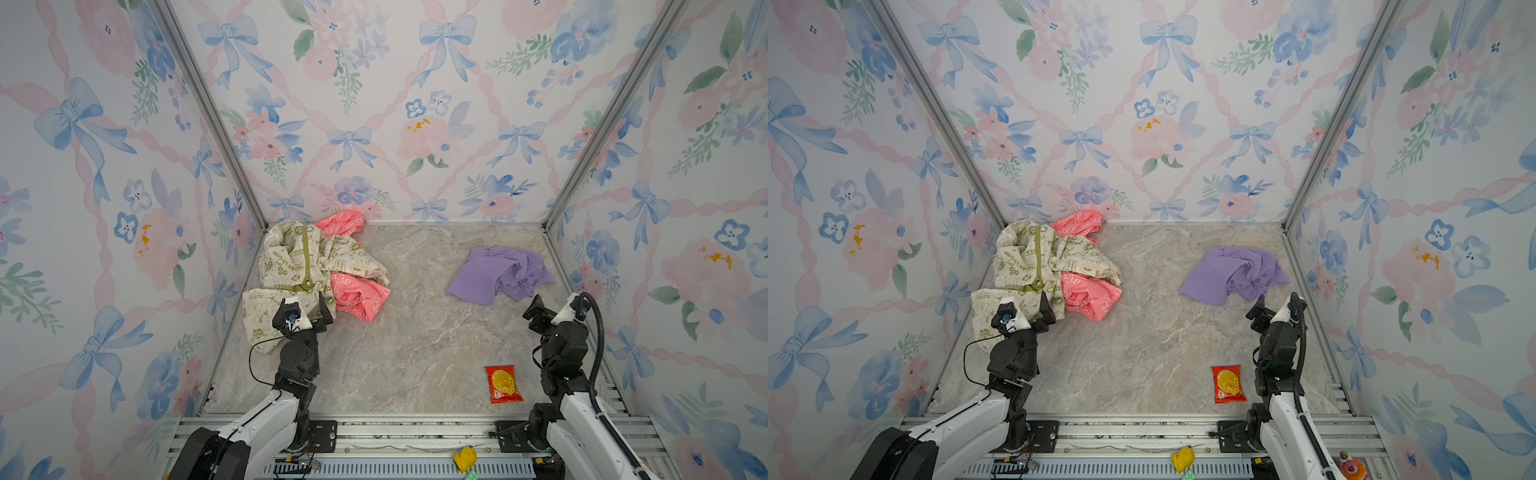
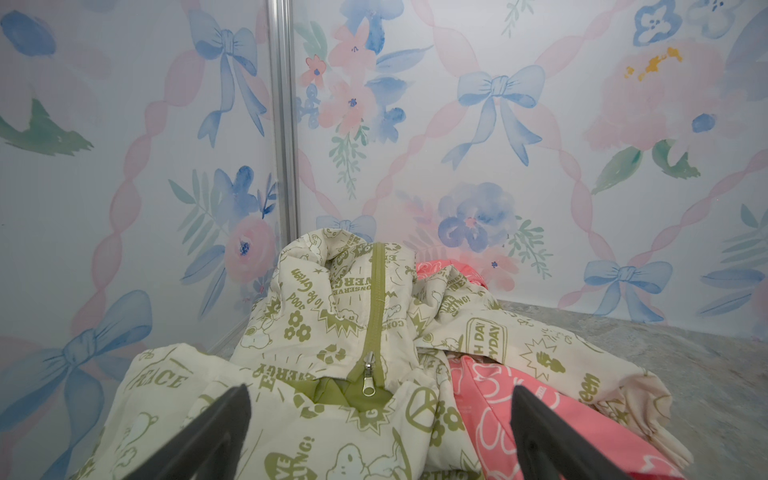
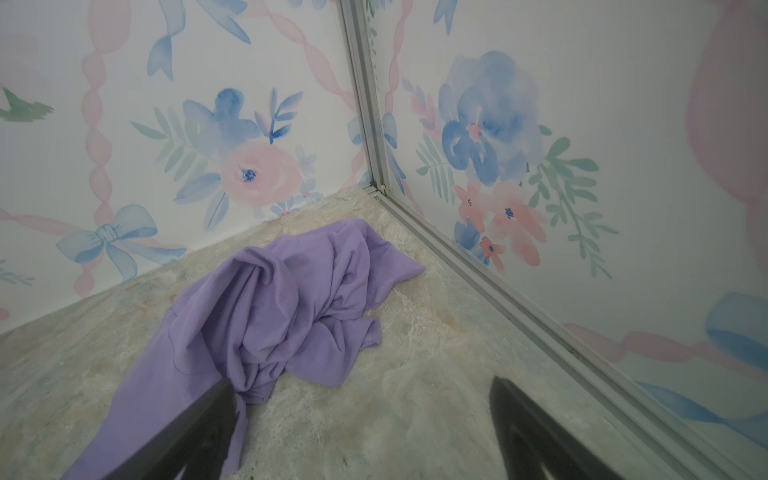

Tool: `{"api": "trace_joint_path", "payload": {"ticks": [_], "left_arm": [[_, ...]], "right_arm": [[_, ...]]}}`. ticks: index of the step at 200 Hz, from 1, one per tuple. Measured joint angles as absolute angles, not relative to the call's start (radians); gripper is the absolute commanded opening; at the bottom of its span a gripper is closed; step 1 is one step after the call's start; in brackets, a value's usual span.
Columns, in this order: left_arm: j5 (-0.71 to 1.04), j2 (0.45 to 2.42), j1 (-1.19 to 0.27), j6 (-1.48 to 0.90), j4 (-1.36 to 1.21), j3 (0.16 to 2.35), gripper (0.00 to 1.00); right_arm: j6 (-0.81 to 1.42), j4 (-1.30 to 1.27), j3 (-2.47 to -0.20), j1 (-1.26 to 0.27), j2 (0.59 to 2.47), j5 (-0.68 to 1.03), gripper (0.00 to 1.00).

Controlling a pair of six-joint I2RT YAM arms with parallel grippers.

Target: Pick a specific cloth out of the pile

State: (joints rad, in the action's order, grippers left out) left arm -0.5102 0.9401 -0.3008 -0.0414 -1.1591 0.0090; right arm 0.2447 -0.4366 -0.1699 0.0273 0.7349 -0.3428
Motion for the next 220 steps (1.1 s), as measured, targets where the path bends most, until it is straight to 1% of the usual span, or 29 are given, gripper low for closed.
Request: {"api": "trace_joint_path", "payload": {"ticks": [29, 51, 70, 94, 116, 133, 154, 165, 174, 195, 220], "left_arm": [[-0.455, 1.114, -0.282, -0.014, -1.312, 0.009, 0.98], [-0.419, 1.250, -0.279, 0.006, -1.437, 0.009, 0.98], [-0.398, 1.354, -0.275, 0.026, -1.520, 0.009, 0.98], [-0.380, 1.491, -0.274, 0.047, -1.586, 0.009, 0.98], [-0.384, 1.607, -0.273, 0.053, -1.599, 0.009, 0.98], [-0.385, 1.626, -0.267, 0.053, -1.600, 0.008, 0.98], [-0.384, 1.615, -0.255, 0.053, -1.612, 0.009, 0.98], [-0.384, 1.613, -0.250, 0.052, -1.617, 0.011, 0.98], [-0.384, 1.610, -0.247, 0.052, -1.618, 0.016, 0.98], [-0.383, 1.590, -0.225, 0.040, -1.590, 0.065, 0.98], [-0.365, 1.576, -0.176, 0.003, -1.494, 0.160, 0.98]], "right_arm": [[0.154, -0.571, -0.169, -0.045, 0.962, -0.356, 0.97], [0.052, -0.693, -0.205, -0.136, 1.188, -0.389, 0.97], [-0.058, -0.752, -0.287, -0.247, 1.371, -0.444, 0.97], [-0.158, -0.780, -0.432, -0.332, 1.517, -0.493, 0.97], [-0.199, -0.814, -0.456, -0.348, 1.539, -0.514, 0.97], [-0.201, -0.865, -0.410, -0.326, 1.520, -0.493, 0.97], [-0.148, -0.916, -0.332, -0.206, 1.486, -0.387, 0.97], [-0.106, -0.963, -0.311, -0.128, 1.504, -0.337, 0.97], [-0.090, -0.988, -0.310, -0.092, 1.532, -0.321, 0.97], [-0.076, -0.970, -0.317, -0.101, 1.543, -0.260, 0.97], [-0.059, -0.965, -0.341, -0.105, 1.545, -0.239, 0.97]]}}
